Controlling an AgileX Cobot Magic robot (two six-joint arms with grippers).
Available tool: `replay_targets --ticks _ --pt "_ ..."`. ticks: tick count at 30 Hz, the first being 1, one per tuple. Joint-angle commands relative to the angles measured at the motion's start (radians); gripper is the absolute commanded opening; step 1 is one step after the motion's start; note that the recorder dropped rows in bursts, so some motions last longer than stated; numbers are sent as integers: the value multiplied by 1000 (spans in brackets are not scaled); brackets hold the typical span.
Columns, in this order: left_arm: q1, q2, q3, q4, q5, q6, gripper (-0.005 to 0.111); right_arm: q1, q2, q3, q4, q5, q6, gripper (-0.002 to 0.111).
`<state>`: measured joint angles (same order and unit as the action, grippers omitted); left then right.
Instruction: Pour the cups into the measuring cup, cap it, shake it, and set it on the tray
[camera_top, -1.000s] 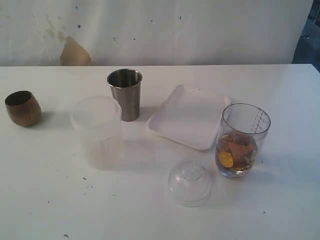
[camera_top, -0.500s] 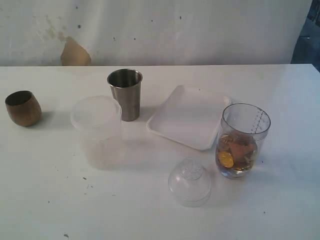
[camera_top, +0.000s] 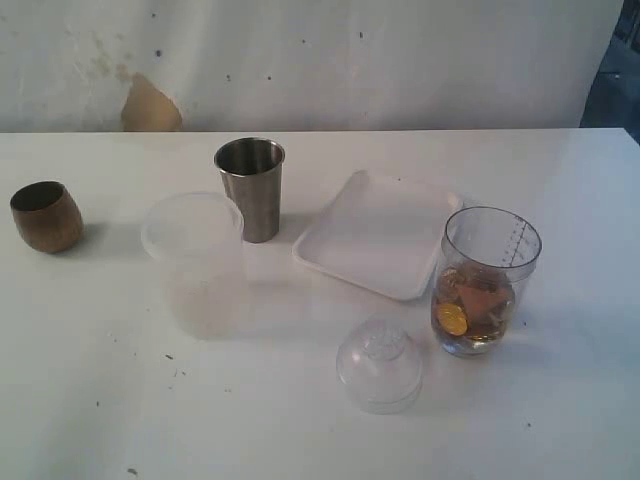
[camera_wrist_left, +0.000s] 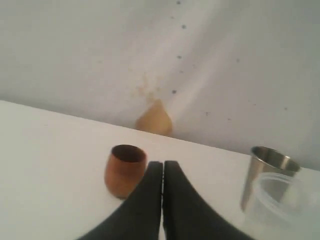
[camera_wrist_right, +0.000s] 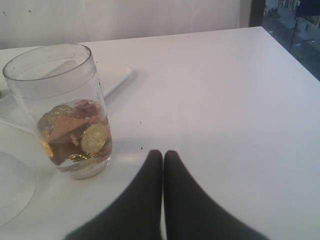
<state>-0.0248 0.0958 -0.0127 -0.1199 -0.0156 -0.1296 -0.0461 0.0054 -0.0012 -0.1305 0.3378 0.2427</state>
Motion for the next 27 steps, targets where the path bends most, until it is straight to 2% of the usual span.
replay_targets --ticks 1,3,8,15,27 --pt "107 -84 13 55 55 -3 1 5 -5 1 0 -2 1 0" --pt "133 -96 13 96 127 -3 1 5 -5 1 0 -2 1 0" --pt "142 -96 13 156 228 -2 1 5 -5 1 2 -2 1 0" --pt "142 -96 13 210 231 -2 1 5 -5 1 2 -2 1 0" --pt "142 -96 13 202 223 -5 1 5 -5 1 2 -2 1 0"
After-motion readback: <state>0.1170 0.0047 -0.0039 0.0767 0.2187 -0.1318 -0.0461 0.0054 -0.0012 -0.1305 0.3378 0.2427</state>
